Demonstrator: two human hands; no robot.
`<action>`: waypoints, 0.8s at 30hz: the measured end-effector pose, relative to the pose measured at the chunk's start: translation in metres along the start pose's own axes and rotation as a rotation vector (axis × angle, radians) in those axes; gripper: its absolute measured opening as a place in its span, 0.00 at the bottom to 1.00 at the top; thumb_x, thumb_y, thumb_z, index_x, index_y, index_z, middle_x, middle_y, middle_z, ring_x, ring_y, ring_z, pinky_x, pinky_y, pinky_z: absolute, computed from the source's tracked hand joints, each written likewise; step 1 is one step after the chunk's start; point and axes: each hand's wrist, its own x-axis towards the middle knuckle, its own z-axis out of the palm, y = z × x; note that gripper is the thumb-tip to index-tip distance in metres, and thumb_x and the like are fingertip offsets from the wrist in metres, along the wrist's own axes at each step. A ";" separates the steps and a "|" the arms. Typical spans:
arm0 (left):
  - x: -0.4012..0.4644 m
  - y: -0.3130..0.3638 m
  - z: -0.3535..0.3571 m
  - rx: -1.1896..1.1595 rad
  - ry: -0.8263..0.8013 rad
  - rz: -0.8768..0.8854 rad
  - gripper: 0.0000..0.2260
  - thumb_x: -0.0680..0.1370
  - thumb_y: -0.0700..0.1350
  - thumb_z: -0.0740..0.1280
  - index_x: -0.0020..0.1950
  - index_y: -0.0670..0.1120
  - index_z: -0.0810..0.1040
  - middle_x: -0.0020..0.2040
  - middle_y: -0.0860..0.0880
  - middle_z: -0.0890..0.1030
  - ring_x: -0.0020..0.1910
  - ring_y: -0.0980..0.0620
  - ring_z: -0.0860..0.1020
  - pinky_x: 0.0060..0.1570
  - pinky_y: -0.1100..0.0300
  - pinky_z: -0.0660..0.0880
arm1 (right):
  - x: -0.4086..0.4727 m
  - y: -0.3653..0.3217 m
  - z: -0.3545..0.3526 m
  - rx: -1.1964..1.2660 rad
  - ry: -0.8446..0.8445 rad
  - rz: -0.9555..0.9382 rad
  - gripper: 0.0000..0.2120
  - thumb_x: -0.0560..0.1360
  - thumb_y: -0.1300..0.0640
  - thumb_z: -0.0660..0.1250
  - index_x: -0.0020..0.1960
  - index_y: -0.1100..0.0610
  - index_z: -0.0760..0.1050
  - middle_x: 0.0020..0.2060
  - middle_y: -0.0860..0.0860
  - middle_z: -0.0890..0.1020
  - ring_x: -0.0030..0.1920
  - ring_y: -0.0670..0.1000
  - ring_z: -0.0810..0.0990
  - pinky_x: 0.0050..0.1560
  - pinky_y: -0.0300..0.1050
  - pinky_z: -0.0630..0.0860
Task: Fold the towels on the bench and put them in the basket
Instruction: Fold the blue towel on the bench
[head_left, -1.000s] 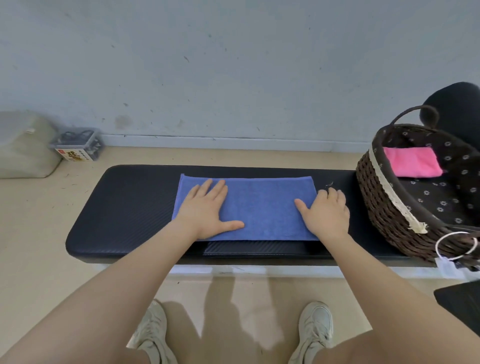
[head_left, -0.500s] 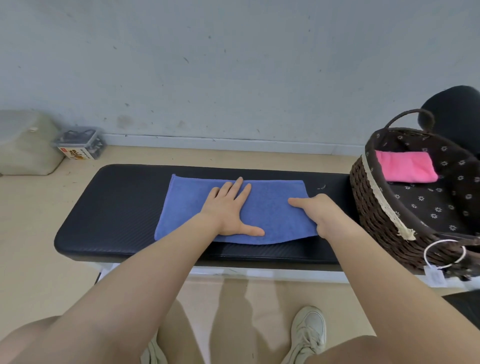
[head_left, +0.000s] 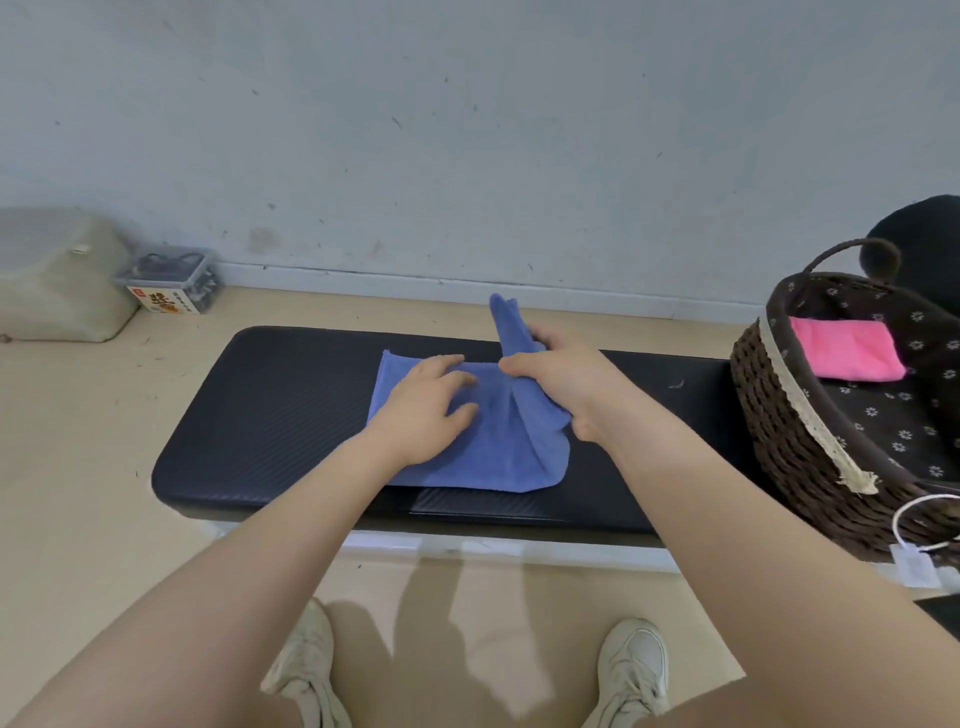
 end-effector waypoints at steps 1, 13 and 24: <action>-0.006 -0.008 -0.007 -0.036 0.030 -0.017 0.16 0.80 0.45 0.59 0.67 0.45 0.71 0.71 0.47 0.67 0.71 0.48 0.63 0.67 0.57 0.61 | 0.004 -0.002 0.013 -0.029 0.012 0.006 0.11 0.75 0.62 0.64 0.57 0.59 0.73 0.42 0.53 0.77 0.45 0.51 0.77 0.45 0.42 0.72; -0.032 -0.047 -0.016 -0.806 0.137 -0.393 0.12 0.82 0.52 0.53 0.59 0.50 0.70 0.44 0.54 0.76 0.46 0.55 0.75 0.48 0.61 0.70 | 0.021 0.017 0.099 -0.372 -0.029 -0.073 0.12 0.80 0.54 0.57 0.60 0.57 0.71 0.39 0.54 0.78 0.32 0.50 0.73 0.35 0.45 0.72; -0.019 -0.022 -0.021 -0.461 0.038 -0.301 0.19 0.77 0.47 0.66 0.67 0.48 0.70 0.66 0.51 0.73 0.63 0.52 0.71 0.55 0.64 0.65 | 0.008 0.061 0.045 -0.922 -0.016 -0.341 0.36 0.72 0.35 0.59 0.73 0.55 0.62 0.74 0.52 0.59 0.75 0.52 0.55 0.74 0.48 0.55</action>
